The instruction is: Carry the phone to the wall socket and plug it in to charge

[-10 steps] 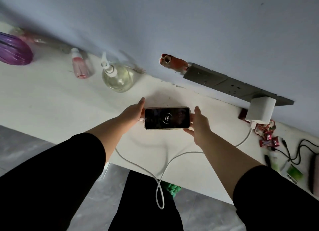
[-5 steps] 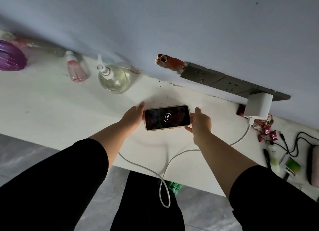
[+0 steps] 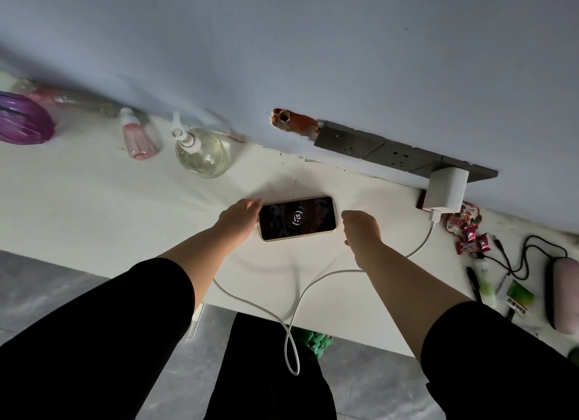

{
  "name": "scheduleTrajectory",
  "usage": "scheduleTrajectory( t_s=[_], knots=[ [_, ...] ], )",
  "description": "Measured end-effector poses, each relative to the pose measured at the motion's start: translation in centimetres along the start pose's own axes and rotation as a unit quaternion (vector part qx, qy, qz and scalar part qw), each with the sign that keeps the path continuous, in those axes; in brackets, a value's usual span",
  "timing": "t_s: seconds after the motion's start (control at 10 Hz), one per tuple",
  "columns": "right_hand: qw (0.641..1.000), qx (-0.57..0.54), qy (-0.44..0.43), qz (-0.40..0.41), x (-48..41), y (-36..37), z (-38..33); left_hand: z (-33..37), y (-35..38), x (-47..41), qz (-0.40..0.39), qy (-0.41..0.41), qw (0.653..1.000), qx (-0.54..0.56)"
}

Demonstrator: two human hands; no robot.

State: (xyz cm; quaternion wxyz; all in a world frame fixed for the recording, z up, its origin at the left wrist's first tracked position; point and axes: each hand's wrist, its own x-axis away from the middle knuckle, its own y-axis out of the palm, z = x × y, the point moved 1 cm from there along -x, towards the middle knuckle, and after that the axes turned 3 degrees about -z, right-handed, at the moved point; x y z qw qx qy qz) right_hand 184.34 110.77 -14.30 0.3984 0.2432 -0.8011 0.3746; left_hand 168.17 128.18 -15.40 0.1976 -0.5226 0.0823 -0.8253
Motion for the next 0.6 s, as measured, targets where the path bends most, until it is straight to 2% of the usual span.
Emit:
scheduleTrajectory(
  t_s=[0.1, 0.2, 0.3, 0.4, 0.5, 0.6],
  knots=[
    [0.998, 0.055, -0.039, -0.012, 1.9, -1.7, -0.7, 1.5, -0.8, 2.7, 0.020, 0.010, 0.997, -0.080],
    [0.992, 0.084, -0.094, -0.029, 5.3, -4.2, -1.7, 3.7, -1.7, 6.5, 0.058, 0.017, 0.981, -0.185],
    [0.981, 0.138, -0.139, -0.011, 9.2, -7.2, -2.2, 5.5, -2.1, 10.7, 0.080, 0.045, 0.961, -0.261],
    [0.965, 0.187, -0.180, 0.028, 13.3, -10.9, -1.9, 7.1, -2.5, 15.1, 0.105, 0.083, 0.950, -0.281],
    [0.954, 0.179, -0.232, 0.069, 17.7, -14.4, -1.6, 8.4, -3.4, 19.3, 0.160, 0.145, 0.930, -0.299],
    [0.943, 0.168, -0.262, 0.121, 21.9, -17.4, -0.8, 9.1, -4.1, 23.4, 0.201, 0.164, 0.913, -0.316]
  ],
)
